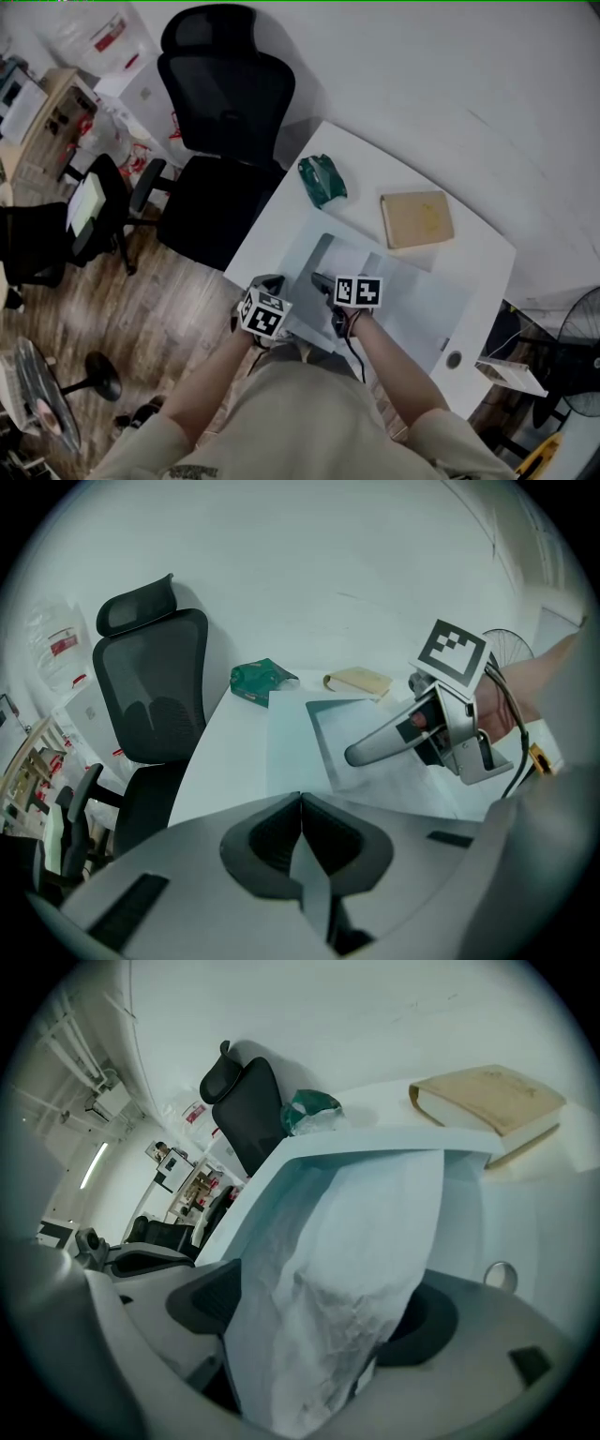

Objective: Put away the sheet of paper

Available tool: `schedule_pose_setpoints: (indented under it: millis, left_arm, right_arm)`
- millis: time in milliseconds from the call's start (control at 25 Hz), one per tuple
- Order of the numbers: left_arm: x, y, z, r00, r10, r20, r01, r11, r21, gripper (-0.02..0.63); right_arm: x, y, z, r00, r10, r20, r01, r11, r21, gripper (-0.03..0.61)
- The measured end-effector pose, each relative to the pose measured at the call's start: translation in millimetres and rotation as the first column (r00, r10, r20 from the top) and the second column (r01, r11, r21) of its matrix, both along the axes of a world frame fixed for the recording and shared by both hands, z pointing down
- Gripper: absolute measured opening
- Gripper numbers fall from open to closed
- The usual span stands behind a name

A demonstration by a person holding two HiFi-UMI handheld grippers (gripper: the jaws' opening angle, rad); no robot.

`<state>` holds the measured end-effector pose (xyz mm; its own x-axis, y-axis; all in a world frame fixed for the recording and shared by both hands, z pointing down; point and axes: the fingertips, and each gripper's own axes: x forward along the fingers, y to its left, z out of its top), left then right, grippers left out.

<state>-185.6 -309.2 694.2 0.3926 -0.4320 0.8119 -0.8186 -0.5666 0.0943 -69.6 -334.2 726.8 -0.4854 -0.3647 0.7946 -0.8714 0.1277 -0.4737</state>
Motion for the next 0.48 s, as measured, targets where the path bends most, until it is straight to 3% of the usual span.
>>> schedule_pose_setpoints:
  millis: [280,480]
  left_arm:
    - [-3,0,-10,1.000,-0.010,0.001,0.010,1.000,0.029,0.020]
    - [-8,-5,-31,0.997,-0.047,-0.055,0.048,0.998,0.028,0.020]
  right_arm:
    - [25,1,-16,0.997,0.015,-0.074,-0.010,0.998,0.063,0.446]
    - [29,-1,-53,0.999,0.040,-0.026,-0.037,0.993,0.115,0.446]
